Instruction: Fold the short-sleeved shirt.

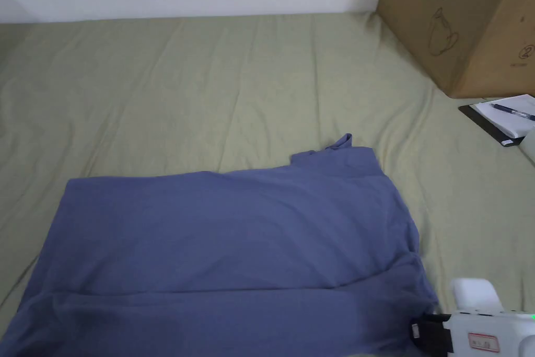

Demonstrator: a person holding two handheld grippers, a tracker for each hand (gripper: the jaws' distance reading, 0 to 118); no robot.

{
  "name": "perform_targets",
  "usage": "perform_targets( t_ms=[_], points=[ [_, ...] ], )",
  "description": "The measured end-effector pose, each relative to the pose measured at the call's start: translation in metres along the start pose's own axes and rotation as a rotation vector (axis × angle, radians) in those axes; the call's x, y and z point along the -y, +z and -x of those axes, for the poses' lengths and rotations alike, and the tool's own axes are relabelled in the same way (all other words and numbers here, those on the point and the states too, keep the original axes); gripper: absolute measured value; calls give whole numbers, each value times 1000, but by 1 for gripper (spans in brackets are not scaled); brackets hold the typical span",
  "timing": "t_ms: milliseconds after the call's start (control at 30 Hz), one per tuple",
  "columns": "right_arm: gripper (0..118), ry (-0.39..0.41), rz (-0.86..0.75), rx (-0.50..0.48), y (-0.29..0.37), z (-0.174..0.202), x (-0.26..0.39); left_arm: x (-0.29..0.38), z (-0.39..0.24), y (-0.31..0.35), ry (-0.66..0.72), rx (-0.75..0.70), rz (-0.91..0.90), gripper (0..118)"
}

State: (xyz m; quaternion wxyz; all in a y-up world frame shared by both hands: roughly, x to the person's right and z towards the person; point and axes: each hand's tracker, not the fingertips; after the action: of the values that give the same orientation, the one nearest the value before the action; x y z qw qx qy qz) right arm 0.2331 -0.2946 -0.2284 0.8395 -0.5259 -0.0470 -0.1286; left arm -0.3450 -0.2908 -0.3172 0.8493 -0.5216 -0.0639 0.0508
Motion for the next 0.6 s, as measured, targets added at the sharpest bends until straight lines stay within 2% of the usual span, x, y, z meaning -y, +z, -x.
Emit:
perform_targets(
  t_ms=[33, 67, 167, 300, 333, 367, 400, 433, 467, 533, 600],
  points=[
    [90, 7, 16, 38, -6, 1, -2, 0, 0, -7, 10, -31, 21, 85],
    [98, 10, 26, 65, -6, 4, -6, 0, -1, -9, 0, -66, 34, 100],
    [97, 40, -37, 31, 13, 6, -21, -17, -1, 9, 13, -7, -55, 100],
    [96, 136, -127, 63, 36, 15, -62, -67, -11, 37, 38, 83, -198, 100],
    [91, 127, -141, 43, 40, 17, -73, -77, -16, 40, 22, 93, -227, 91],
    [77, 109, -170, 6, 43, 19, -84, -89, -22, 42, 11, 100, -267, 69],
    [52, 85, -195, -25, 43, 19, -95, -98, -34, 44, -8, 69, -296, 31],
    [8, 54, -206, -24, 40, 22, -105, -106, -41, 38, -15, 40, -321, 0],
    [0, 20, -208, -11, 35, 24, -114, -113, -45, 34, -12, 11, -337, 0],
    [0, 13, -183, -35, 28, 23, -134, -125, -52, 26, -44, 49, -287, 0],
    [0, -14, -185, -119, 24, 26, -152, -132, -59, 19, -41, 53, -293, 0]
  ],
)
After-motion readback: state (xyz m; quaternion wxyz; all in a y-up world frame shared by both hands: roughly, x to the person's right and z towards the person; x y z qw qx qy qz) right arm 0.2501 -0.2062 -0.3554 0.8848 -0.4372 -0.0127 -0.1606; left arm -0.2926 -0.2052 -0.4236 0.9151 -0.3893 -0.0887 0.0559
